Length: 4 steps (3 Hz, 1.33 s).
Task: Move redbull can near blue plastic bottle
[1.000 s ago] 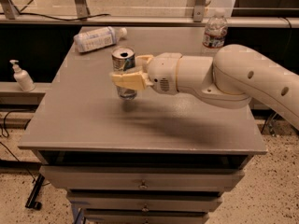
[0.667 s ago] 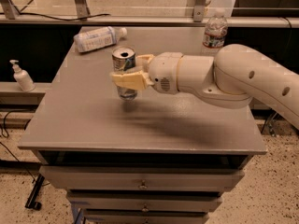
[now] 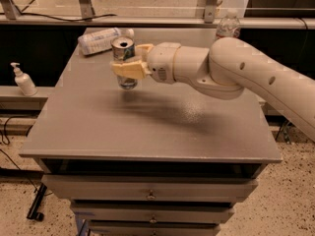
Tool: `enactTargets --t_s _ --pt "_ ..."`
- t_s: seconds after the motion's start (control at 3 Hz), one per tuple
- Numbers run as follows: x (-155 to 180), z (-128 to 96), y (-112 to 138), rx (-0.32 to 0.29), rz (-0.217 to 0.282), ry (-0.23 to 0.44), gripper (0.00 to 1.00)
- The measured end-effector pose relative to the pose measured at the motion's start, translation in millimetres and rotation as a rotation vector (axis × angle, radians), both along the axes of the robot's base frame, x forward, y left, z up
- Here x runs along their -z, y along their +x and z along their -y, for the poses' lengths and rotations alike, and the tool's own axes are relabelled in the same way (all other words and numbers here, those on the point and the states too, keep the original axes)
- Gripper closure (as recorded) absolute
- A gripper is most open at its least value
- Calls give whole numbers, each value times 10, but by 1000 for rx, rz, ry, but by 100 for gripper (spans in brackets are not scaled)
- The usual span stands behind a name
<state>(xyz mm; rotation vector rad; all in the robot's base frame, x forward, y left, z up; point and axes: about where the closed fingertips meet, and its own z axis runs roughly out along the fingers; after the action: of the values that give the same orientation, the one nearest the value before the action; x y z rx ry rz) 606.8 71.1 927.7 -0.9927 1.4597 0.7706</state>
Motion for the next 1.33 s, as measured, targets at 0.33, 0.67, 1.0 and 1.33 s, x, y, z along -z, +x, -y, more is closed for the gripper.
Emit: enactTargets --t_s 0.33,0.67,1.0,1.33 --pt "-137 -154 578 44 57 -26 100" --pt "-217 -258 1131 108 85 -47 100" --pt "-210 -321 1599 169 88 -86 100" --pt "-42 -324 1951 234 52 -92 100"
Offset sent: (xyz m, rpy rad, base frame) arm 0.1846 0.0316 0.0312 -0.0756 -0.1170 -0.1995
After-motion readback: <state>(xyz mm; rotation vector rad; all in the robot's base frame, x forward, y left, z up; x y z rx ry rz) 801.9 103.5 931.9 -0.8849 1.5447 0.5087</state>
